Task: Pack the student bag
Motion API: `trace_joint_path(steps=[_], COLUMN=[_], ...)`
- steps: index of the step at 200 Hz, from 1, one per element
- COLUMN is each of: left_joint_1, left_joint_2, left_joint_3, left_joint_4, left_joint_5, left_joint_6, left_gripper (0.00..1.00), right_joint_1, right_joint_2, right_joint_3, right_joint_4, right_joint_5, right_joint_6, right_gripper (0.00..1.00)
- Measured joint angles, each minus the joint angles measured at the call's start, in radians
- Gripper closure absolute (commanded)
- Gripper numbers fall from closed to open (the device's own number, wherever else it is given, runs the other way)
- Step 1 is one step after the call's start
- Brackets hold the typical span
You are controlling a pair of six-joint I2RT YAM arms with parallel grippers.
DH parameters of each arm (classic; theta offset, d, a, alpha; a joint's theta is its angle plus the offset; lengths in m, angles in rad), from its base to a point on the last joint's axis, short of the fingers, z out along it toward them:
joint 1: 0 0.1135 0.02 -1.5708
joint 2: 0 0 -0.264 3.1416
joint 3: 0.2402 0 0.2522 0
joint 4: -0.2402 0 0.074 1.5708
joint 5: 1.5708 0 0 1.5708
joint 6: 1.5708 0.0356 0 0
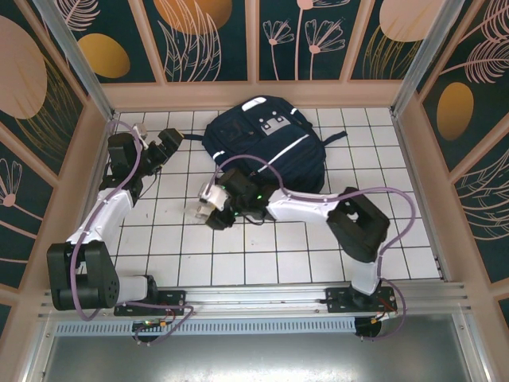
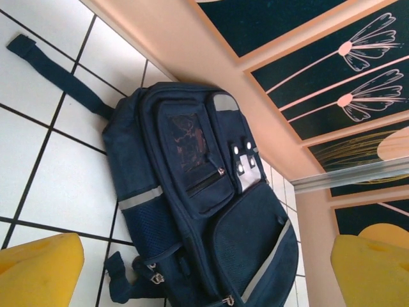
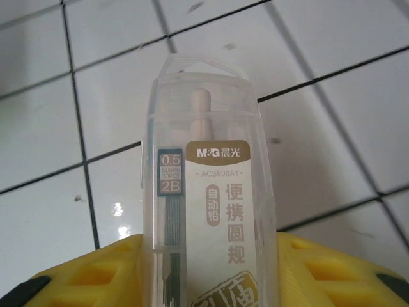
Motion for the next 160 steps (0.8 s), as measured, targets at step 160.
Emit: trace_joint_path(steps=[160], left_joint_1=[-0.71], left_joint_2=[0.521], left_joint_3=[0.587], left_joint_4=[-0.303], left_joint_5=[-0.417], left_joint_6=[0.525], left_gripper=[0.18], right_joint_1=[-0.713], right_joint_2=[-0.649], right_joint_3=[-0.335], right_joint_4=[-0.133], right_joint_5=[0.363], right_joint_6=[0.428], right_gripper=[0.53])
